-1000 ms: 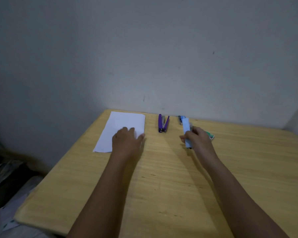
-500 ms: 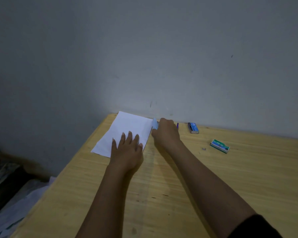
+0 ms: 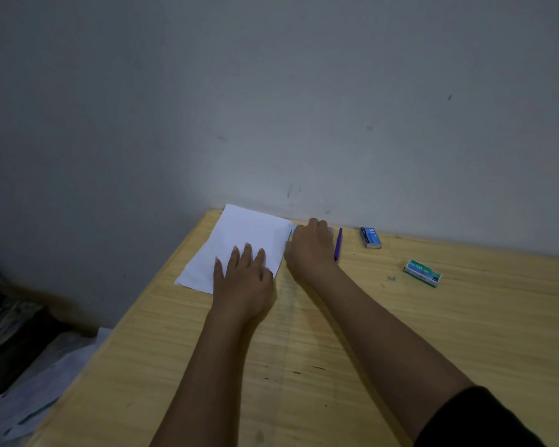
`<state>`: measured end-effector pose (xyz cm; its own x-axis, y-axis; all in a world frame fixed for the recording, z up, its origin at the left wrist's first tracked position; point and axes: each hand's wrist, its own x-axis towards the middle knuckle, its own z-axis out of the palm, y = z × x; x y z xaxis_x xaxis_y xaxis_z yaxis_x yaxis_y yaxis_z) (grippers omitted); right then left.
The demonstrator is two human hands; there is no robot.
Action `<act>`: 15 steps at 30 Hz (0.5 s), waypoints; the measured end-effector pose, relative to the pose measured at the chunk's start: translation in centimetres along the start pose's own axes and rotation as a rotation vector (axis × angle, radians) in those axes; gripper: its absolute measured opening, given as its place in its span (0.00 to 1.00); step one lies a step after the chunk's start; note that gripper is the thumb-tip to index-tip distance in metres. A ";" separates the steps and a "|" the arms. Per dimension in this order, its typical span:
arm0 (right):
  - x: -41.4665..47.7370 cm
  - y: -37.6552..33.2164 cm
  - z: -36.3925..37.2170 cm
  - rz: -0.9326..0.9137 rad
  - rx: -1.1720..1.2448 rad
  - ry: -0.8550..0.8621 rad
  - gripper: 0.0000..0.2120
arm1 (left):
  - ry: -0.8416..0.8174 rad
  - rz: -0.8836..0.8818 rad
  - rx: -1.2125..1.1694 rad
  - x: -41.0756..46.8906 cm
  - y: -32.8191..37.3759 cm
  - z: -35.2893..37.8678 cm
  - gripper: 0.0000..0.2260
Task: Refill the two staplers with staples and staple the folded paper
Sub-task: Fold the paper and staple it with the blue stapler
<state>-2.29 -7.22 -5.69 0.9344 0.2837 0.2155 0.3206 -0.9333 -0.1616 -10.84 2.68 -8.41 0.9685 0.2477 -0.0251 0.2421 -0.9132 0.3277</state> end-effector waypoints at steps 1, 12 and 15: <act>-0.1 0.1 -0.1 -0.025 -0.021 0.006 0.13 | 0.001 -0.001 0.000 0.0 0.0 0.0 0.23; -1.1 3.7 -0.5 0.212 0.247 -0.071 0.16 | 0.000 -0.011 -0.020 0.1 0.1 0.1 0.23; -1.3 4.3 -0.7 0.241 0.346 -0.029 0.14 | 0.057 -0.018 -0.070 0.0 0.1 0.1 0.23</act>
<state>-2.21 -11.74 -6.01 0.9915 0.0772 0.1051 0.1209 -0.8460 -0.5193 -10.84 2.52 -8.41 0.9588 0.2834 0.0218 0.2524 -0.8841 0.3932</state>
